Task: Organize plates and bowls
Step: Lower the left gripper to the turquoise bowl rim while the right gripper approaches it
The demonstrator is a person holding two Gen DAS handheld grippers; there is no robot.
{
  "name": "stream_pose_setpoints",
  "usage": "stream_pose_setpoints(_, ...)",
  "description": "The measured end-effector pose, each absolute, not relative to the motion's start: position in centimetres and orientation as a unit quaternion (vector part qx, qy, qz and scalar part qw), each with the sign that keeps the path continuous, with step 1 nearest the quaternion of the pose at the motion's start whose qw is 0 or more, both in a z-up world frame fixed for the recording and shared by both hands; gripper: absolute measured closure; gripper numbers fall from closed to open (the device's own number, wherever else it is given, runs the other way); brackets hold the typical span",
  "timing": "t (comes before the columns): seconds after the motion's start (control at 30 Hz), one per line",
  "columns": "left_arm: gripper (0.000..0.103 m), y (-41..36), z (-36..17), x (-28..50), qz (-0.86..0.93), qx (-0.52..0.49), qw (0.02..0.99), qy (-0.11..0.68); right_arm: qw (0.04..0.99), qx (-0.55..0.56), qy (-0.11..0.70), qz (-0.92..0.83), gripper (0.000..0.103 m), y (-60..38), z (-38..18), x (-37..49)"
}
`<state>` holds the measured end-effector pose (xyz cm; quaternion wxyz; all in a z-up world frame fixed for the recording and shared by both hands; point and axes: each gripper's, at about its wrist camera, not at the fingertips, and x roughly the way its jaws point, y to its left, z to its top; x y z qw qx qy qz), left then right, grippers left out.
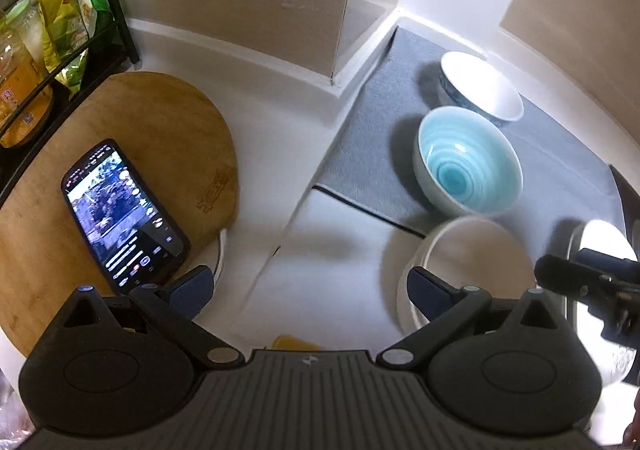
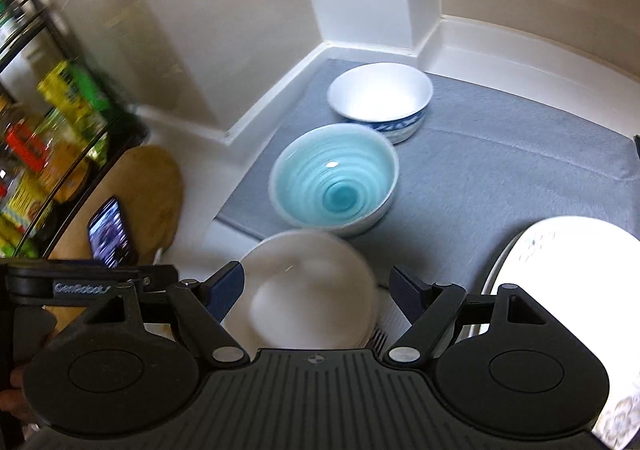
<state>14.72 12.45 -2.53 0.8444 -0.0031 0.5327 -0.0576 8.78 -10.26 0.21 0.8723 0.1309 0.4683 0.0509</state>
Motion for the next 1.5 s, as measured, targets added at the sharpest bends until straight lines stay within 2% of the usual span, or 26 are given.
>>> stream_pose_setpoints(0.67,0.0,7.1,-6.1,24.1,-0.052,-0.009,0.827,0.56,0.847,0.18,0.499,0.013,0.021,-15.4,-4.7,17.5)
stream_pose_setpoints(1.17,0.0,4.6,-8.7,27.5,-0.057,0.005,0.82,0.569,0.824,0.183,0.536,-0.001,0.027,-16.1,-8.3,21.0)
stream_pose_setpoints(1.3,0.001,4.0,-9.1,27.6,-0.066,0.015,0.823,0.564,0.825,0.177,0.537,0.003,0.037,-16.0,-8.6,21.3)
stream_pose_setpoints(1.33,0.004,3.8,-9.2,27.7,-0.069,0.016,0.823,0.564,0.826,0.176,0.535,0.005,0.044,-16.0,-8.7,21.3)
stream_pose_setpoints(1.4,0.007,3.7,-9.5,27.6,-0.076,0.018,0.818,0.57,0.827,0.175,0.534,0.011,0.048,-16.0,-8.7,21.4)
stream_pose_setpoints(1.43,0.012,3.4,-9.6,27.6,-0.077,0.019,0.818,0.57,0.828,0.173,0.533,0.013,0.05,-15.9,-8.7,21.5)
stream_pose_setpoints(1.47,0.021,3.4,-9.6,27.5,-0.079,0.02,0.82,0.566,0.829,0.171,0.532,0.016,0.052,-15.8,-8.7,21.6)
stream_pose_setpoints(1.5,0.024,3.3,-9.6,27.4,-0.087,0.018,0.821,0.563,0.83,0.169,0.532,0.019,0.058,-15.7,-8.7,21.7)
